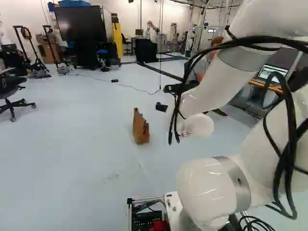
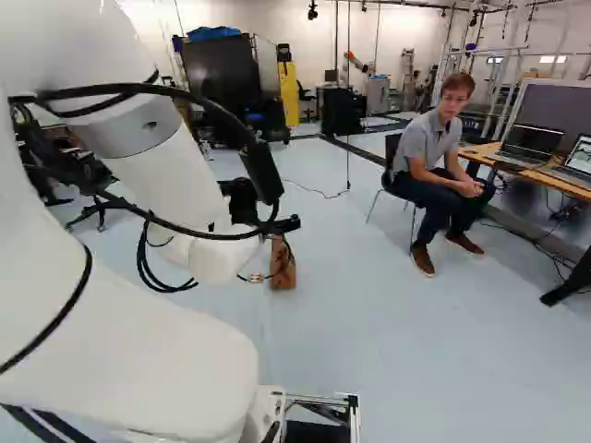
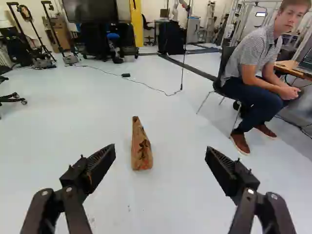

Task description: Pick up the grocery bag from the ground

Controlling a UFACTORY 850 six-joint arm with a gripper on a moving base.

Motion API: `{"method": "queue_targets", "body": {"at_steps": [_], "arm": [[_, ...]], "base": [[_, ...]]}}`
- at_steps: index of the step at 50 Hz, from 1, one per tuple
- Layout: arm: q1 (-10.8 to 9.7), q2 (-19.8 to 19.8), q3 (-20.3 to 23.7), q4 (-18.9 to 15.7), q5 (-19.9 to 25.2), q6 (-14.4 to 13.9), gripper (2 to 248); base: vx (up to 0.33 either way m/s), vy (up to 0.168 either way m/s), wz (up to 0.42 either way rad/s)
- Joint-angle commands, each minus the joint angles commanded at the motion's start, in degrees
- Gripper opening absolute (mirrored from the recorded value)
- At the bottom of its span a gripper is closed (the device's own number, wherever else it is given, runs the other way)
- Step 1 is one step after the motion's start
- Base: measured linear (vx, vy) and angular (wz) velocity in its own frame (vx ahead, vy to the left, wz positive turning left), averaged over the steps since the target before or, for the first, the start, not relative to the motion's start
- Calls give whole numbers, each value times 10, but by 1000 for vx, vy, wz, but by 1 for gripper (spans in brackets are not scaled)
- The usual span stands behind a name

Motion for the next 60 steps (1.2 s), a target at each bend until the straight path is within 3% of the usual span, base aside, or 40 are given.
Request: {"method": "queue_targets", "body": {"at_steps": [24, 60], "arm": [[0, 0, 0, 0, 0, 0, 247], [0, 0, 0, 0, 0, 0, 247]], "base": [[20, 1, 0], [163, 3, -4]]}}
